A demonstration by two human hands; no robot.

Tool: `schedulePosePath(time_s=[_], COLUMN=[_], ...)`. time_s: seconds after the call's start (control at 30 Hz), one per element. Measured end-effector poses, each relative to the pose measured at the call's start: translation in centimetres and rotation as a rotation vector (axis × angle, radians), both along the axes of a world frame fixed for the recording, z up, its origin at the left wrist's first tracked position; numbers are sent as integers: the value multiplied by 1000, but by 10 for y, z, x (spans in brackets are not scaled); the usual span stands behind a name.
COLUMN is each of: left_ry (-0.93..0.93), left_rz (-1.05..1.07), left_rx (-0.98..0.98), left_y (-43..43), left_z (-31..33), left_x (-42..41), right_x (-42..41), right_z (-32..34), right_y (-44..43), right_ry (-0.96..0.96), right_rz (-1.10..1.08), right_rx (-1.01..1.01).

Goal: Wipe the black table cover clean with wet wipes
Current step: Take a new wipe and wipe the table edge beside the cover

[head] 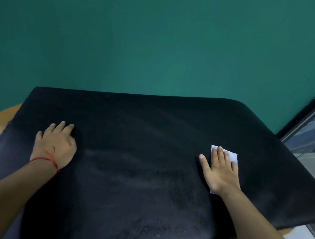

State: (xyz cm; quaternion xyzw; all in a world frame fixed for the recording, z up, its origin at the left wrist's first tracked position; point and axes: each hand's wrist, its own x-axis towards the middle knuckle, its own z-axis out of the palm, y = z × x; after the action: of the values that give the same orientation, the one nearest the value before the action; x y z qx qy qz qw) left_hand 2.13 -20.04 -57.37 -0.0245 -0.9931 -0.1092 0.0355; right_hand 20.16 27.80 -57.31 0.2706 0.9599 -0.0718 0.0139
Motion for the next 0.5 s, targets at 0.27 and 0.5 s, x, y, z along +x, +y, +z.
schedulePosePath(time_s=[0.27,0.5], left_ry=[-69,-87], left_rz=[-109,-181], left_rx=[29,71], left_y=[28,15], left_z=[3,-1], left_x=[47,101], right_x=[-12,-5], right_z=[11,14], right_y=[-95,-199], right_ry=[-30,-50], right_rz=[157,405], right_rx=[-36,-81])
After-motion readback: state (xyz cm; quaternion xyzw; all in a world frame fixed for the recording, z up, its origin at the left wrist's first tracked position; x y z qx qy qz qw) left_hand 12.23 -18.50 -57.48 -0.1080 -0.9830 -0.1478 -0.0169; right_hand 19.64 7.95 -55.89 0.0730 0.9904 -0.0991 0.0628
